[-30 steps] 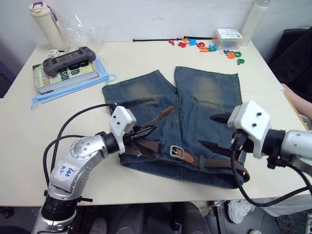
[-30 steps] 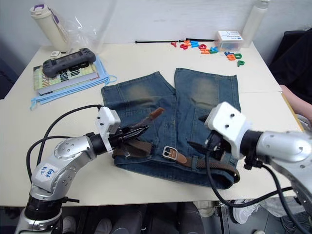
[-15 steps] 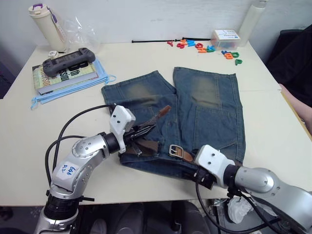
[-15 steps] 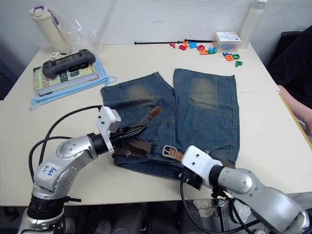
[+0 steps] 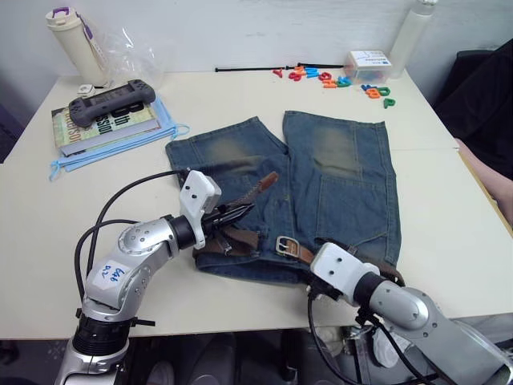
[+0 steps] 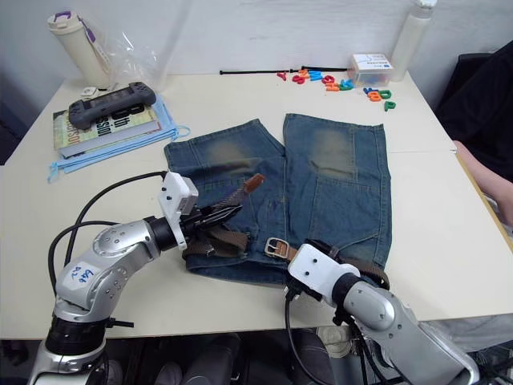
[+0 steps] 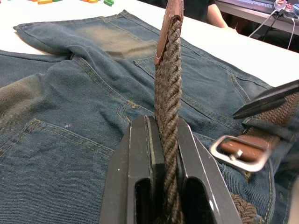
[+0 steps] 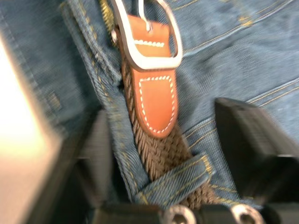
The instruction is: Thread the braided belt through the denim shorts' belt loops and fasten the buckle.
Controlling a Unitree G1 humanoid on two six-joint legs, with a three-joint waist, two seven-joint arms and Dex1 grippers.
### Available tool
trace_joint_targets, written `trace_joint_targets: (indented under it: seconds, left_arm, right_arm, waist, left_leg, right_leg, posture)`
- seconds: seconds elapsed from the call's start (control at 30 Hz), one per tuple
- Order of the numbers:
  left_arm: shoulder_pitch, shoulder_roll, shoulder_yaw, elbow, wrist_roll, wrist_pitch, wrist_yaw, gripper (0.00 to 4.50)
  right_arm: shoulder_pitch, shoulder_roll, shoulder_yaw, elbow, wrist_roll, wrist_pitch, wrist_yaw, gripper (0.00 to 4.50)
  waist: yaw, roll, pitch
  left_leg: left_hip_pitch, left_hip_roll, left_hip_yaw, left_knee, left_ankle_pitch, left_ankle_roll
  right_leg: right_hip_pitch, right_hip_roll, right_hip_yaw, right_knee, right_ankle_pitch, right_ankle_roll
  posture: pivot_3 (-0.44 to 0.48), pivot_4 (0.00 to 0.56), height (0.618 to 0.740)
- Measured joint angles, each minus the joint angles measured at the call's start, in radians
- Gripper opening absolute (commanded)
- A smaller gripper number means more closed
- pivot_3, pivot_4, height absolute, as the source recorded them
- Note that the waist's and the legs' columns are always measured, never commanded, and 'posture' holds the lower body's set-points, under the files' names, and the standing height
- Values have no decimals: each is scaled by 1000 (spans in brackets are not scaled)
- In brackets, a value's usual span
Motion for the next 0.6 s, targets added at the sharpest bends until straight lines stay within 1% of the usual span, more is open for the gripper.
trace_joint_targets:
  seconds: [0.1, 0.13, 0.3, 0.4, 0.43, 0.47, 0.5, 0.6]
  left_arm:
    - [0, -2, -2, 2, 1, 0, -1, 0]
    - [-1, -2, -3, 2, 1, 0, -1, 0]
    - [-5, -9, -12, 3, 6, -3, -1, 0]
    - [-9, -13, -18, 4, 8, -4, 1, 0]
    - [-9, -15, -20, 4, 8, -4, 1, 0]
    - [-9, -14, -30, 4, 8, -1, 1, 0]
    - [-9, -14, -41, 3, 9, 2, 0, 0]
    - [-8, -2, -72, 1, 18, 35, 2, 0]
  right_arm:
    - [9, 21, 0, 0, -30, -4, 11, 155]
    - [15, 22, 0, 0, -37, -8, 16, 47]
    - [22, 36, -30, 0, -43, -12, 57, 47]
    - [17, 77, -39, 0, -45, 4, 63, 47]
    - [15, 95, -47, 0, -45, 15, 62, 47]
    - [8, 141, -67, 0, -44, 49, 56, 47]
    - [-4, 160, -71, 0, -43, 71, 51, 47]
    - [-6, 263, -96, 0, -38, 166, 19, 47]
  waist:
    - [1, 0, 0]
    - [1, 0, 0]
    - [0, 0, 0]
    - [-1, 0, 0]
    - [-1, 0, 0]
    - [-3, 0, 0]
    - [-4, 0, 0]
    - [-5, -1, -1]
  left_leg:
    - [0, 0, 0, 0, 0, 0]
    - [0, 0, 0, 0, 0, 0]
    - [0, 0, 0, 0, 0, 0]
    - [0, 0, 0, 0, 0, 0]
    - [0, 0, 0, 0, 0, 0]
    - [0, 0, 0, 0, 0, 0]
    - [0, -1, 0, 0, 0, 0]
    - [0, -1, 0, 0, 0, 0]
  right_leg:
    - [0, 0, 0, 0, 0, 0]
    - [0, 0, 0, 0, 0, 0]
    - [0, 0, 0, 0, 0, 0]
    - [0, 0, 0, 1, 0, 0]
    - [0, 0, 0, 1, 0, 0]
    - [0, 0, 0, 1, 0, 0]
    - [-1, 0, 1, 2, 0, 0]
    - [-2, 0, 1, 4, -1, -1]
  posture:
    - [0, 150, 659]
    - [0, 150, 659]
    - [0, 150, 659]
    - [0, 150, 659]
    - [0, 150, 659]
    - [0, 150, 659]
    - [0, 150, 659]
    - [0, 150, 659]
